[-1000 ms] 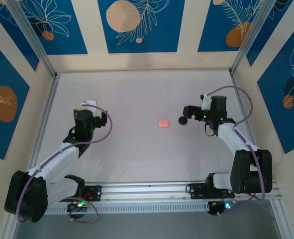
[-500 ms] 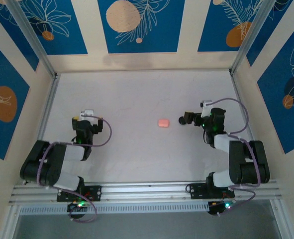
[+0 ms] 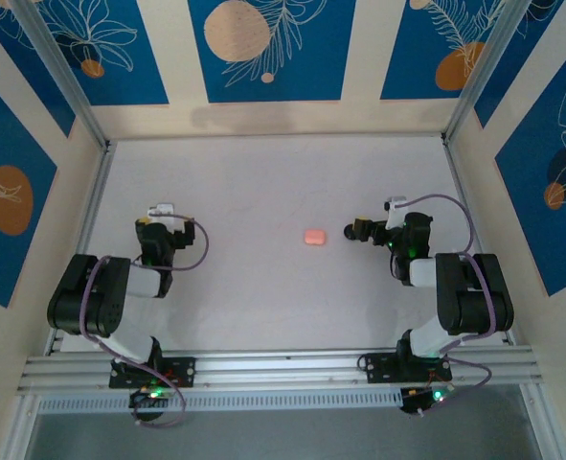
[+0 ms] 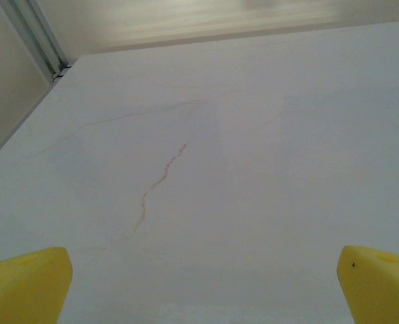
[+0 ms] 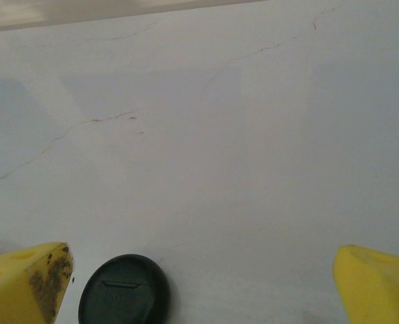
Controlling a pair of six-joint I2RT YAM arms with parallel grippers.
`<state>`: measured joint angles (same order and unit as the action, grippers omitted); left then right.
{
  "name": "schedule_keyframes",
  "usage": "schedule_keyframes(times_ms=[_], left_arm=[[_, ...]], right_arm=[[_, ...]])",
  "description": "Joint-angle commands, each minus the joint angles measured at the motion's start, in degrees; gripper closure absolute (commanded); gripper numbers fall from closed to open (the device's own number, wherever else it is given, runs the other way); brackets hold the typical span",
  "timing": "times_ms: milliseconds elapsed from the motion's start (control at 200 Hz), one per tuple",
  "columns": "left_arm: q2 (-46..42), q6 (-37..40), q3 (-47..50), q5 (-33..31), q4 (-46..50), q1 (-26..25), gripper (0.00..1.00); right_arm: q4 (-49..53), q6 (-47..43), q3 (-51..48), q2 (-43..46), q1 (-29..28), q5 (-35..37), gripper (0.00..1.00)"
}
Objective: Insert the wireless bluetooth earbuds into the charging case
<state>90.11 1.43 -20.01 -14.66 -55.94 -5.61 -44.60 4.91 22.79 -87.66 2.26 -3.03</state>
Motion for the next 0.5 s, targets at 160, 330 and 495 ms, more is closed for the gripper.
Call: schedule_keyframes(times_ms=[160,330,495], left_arm=[[-0.74,-0.21,-0.63,2.86,0.69,0.38,0.00],[-0.80,0.14,-0.82,3.89,1.14,0.47,0.00],[-0.79,0.67,-1.08,5.33,1.71,0.44,0.00]], right_arm=[[-1.98,0.28,0.88,0.36,-0.06,-0.35,0.01],[-1.92,0.26,0.94,0.38,-0.06,-0.32,0.01],[-1.98,0.28,0.93,0.36,-0.06,-0.29,0.01]])
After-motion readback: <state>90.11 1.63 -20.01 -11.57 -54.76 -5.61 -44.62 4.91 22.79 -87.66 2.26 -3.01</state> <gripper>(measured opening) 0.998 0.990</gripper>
